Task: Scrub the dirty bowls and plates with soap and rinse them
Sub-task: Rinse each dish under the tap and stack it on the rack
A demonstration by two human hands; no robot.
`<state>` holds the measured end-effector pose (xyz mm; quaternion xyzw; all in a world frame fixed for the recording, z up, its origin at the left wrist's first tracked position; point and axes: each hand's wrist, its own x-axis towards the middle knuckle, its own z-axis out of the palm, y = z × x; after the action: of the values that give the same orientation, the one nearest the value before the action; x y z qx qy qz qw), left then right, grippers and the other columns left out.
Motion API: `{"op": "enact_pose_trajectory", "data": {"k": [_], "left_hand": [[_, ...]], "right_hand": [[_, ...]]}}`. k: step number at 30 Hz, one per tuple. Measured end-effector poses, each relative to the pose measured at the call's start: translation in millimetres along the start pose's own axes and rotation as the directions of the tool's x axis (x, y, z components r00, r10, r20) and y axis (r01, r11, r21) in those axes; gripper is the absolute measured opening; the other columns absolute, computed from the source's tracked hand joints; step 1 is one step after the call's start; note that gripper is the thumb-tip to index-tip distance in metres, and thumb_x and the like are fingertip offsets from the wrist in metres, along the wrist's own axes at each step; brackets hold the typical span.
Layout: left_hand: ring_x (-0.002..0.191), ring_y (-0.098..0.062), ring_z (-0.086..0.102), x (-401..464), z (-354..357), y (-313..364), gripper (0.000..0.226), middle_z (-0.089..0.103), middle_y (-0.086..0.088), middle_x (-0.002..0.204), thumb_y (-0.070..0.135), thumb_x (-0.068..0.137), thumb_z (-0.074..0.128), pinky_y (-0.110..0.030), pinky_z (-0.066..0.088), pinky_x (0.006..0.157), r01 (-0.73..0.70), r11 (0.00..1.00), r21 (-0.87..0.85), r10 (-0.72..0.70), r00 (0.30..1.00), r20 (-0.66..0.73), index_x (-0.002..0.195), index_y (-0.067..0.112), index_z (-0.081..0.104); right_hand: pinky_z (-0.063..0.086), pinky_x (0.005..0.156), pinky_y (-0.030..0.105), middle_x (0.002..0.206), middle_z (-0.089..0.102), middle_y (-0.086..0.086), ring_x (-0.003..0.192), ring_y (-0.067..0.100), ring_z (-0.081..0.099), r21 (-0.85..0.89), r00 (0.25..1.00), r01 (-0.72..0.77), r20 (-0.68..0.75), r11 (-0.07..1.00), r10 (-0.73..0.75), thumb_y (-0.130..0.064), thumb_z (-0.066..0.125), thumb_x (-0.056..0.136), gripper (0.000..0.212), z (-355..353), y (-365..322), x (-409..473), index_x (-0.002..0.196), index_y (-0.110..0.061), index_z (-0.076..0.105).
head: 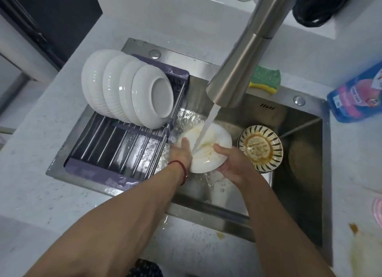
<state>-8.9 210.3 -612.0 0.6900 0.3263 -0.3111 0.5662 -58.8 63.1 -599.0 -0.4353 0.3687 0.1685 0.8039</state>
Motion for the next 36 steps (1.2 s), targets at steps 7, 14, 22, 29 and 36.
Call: {"op": "enact_pose_trajectory", "data": {"k": [7, 14, 22, 29, 36], "left_hand": [[0.098, -0.042, 0.073, 12, -7, -13, 0.084, 0.068, -0.022, 0.12, 0.025, 0.07, 0.092, -0.054, 0.063, 0.064, 0.208, 0.887, -0.411, -0.197, 0.978, 0.069, 0.137, 0.004, 0.047], [0.094, -0.034, 0.068, -13, 4, -1, 0.068, 0.064, -0.018, 0.111, -0.001, 0.084, 0.078, -0.048, 0.062, 0.074, 0.155, 0.878, -0.452, -0.201, 0.978, -0.056, 0.143, 0.006, 0.043], [0.1, -0.032, 0.07, -23, 10, 1, 0.065, 0.07, -0.013, 0.118, 0.005, 0.081, 0.085, -0.051, 0.064, 0.078, 0.092, 0.908, -0.408, -0.132, 0.989, -0.071, 0.138, 0.015, 0.055], [0.105, -0.028, 0.072, -20, 11, -2, 0.027, 0.074, -0.008, 0.107, 0.016, 0.092, 0.076, -0.044, 0.061, 0.092, -0.16, 0.985, -0.056, 0.155, 0.984, -0.091, 0.117, 0.014, 0.066], [0.109, -0.029, 0.068, -21, 3, -1, 0.029, 0.07, -0.008, 0.116, 0.005, 0.091, 0.073, -0.036, 0.058, 0.09, -0.31, 0.903, 0.299, 0.324, 0.946, 0.004, 0.116, 0.017, 0.063]], "right_hand": [[0.055, 0.093, 0.046, 0.123, 0.069, 0.016, 0.111, 0.033, 0.065, -0.214, 0.953, -0.051, -0.303, 0.975, -0.016, -0.039, 0.069, 0.089, 0.056, 1, 17, 40, 0.134, -0.006, 0.059], [0.013, 0.125, 0.053, 0.17, 0.005, 0.015, 0.156, 0.037, 0.007, -0.86, 0.897, -0.114, -0.304, 0.497, -0.32, -0.046, 0.031, 0.108, 0.072, 54, 59, 32, 0.162, -0.005, 0.006], [0.025, 0.119, 0.059, 0.162, 0.028, 0.013, 0.147, 0.034, 0.029, -0.907, 0.973, -0.044, -0.134, 0.419, -0.187, -0.039, 0.032, 0.108, 0.052, 46, 22, 47, 0.153, -0.013, 0.036], [0.04, 0.101, 0.045, 0.136, 0.055, 0.004, 0.114, 0.021, 0.051, -0.814, 0.994, 0.044, -0.024, 0.579, -0.11, -0.079, 0.044, 0.08, 0.061, 76, 11, 77, 0.128, -0.043, 0.057], [0.031, 0.118, 0.058, 0.149, 0.036, 0.008, 0.141, 0.033, 0.036, -0.928, 0.998, 0.013, -0.012, 0.373, -0.066, -0.05, 0.037, 0.101, 0.049, 91, -2, 62, 0.143, -0.028, 0.047]]}}
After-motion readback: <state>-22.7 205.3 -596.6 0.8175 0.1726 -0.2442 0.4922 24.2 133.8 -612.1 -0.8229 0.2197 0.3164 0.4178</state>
